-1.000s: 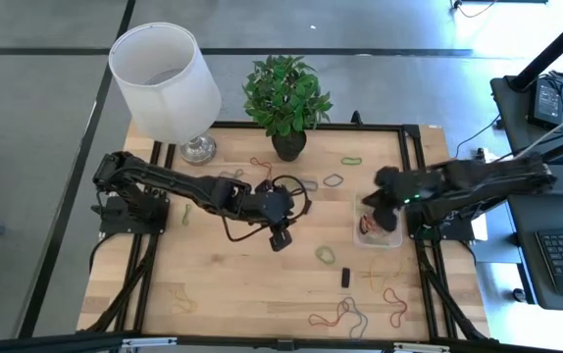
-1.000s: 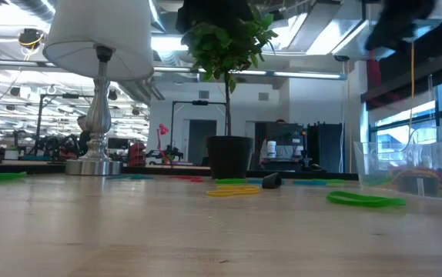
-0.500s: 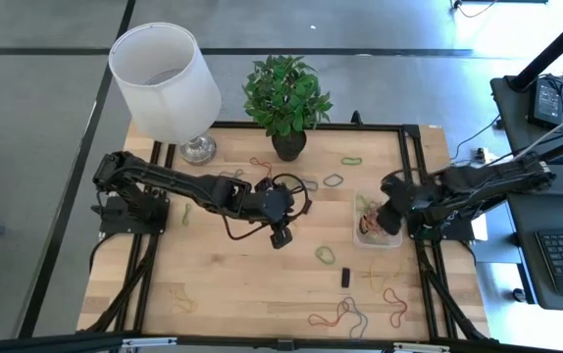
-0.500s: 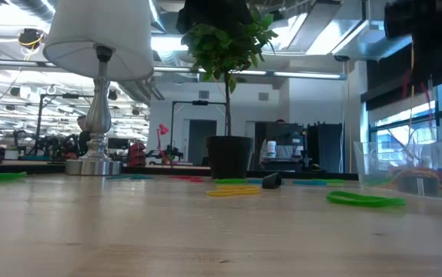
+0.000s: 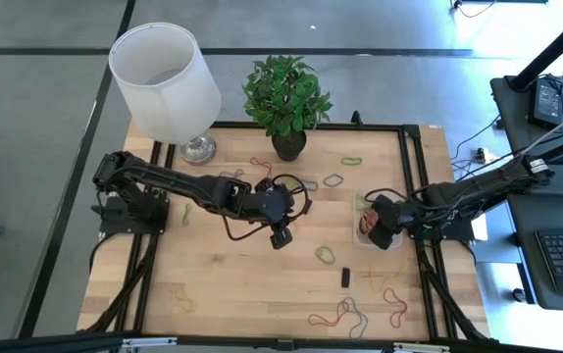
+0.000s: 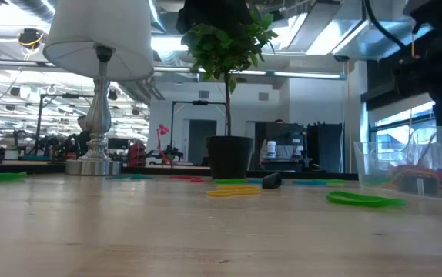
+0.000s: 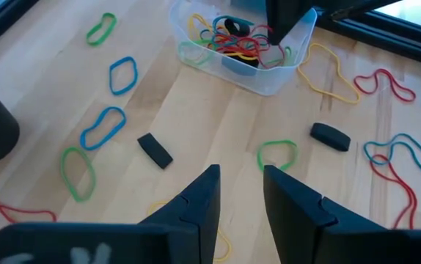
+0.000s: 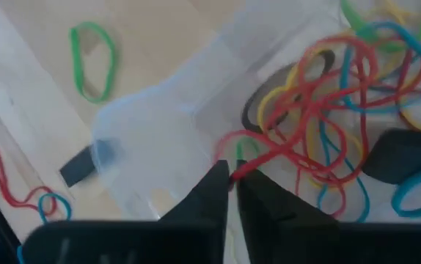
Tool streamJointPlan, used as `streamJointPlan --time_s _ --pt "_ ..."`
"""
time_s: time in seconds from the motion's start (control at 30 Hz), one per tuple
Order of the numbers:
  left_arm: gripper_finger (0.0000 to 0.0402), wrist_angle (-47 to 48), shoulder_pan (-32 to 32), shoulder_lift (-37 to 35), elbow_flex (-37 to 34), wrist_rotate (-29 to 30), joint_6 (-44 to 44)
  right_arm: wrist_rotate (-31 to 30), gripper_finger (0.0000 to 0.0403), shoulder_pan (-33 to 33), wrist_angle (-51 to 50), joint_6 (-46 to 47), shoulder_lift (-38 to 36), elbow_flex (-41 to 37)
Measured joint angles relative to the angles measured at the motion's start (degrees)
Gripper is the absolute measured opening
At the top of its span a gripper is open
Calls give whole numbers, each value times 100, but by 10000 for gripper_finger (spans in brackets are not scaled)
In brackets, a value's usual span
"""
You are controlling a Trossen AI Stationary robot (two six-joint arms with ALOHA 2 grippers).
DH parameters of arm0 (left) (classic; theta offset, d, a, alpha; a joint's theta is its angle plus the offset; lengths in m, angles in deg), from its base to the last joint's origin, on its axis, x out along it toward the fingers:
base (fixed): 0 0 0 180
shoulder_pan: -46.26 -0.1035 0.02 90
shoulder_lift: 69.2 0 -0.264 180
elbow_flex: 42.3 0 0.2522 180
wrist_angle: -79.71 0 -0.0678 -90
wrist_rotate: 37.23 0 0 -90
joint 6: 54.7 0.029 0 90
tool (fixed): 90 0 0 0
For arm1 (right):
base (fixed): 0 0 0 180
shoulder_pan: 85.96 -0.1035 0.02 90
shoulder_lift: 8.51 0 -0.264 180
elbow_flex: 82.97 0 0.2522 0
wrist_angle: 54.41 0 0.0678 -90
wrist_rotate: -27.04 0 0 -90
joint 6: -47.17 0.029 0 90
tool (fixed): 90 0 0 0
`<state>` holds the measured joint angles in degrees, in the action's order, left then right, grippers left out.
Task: Pick and place rubber bands into bin
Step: Put the red rubber band into the transparent bin, then put the blue rubber band into the transparent bin
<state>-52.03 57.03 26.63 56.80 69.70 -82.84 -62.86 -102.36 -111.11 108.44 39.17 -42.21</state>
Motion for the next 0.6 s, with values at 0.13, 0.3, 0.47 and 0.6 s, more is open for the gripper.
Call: streamJointPlan --time_s 0.13,0.3,0.47,0.6 --pt "99 0 0 0 0 13 1 8 70 2 16 12 -19 -31" --pt "99 109 0 0 0 -48 494 6 122 2 -148 3 -147 100" --pt "99 199 2 4 0 -107 837 -70 158 2 -879 -78 -356 487" --pt "99 196 0 4 0 -147 810 -247 164 2 -1527 -157 -465 862"
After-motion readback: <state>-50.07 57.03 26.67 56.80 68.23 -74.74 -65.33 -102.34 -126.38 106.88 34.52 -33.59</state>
